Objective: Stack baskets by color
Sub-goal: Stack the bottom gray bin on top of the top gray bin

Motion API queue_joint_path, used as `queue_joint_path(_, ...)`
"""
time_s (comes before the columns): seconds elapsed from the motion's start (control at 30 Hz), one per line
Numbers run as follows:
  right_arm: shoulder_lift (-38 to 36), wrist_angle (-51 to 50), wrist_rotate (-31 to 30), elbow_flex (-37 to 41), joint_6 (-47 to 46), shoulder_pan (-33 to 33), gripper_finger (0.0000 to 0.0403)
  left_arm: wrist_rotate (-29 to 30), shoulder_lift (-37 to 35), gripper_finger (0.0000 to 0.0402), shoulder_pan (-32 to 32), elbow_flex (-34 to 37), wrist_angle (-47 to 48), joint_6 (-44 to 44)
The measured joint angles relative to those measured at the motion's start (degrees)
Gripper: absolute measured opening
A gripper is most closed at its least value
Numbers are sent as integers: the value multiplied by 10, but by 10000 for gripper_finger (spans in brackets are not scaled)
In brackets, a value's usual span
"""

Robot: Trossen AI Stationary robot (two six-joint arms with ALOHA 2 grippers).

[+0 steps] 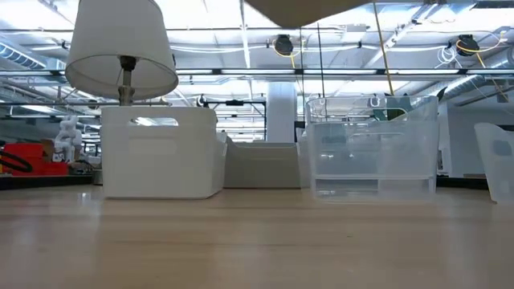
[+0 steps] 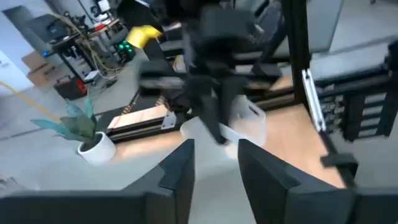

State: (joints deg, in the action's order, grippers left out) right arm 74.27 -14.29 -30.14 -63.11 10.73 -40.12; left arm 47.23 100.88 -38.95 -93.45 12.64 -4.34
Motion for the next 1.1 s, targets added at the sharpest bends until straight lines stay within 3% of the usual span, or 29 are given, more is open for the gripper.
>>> queue_joint_path(0.1,-9,4,-46,0,0,12,2,19,1,166,0,0,0,-32)
queue_joint_path(0.33,-10,3,-47,0,-3,58,2,45,0,269,29,0,-4,-134)
queue_joint_path(0.5,-10,3,-46,0,-24,94,2,25,0,289,70,0,26,-148)
queue_joint_path(0.8,-9,-2,-44,0,-21,123,2,-57,0,221,132,0,107,-155)
queue_joint_path(1.1,-9,-18,-40,1,-19,139,2,-92,0,103,164,0,152,-182)
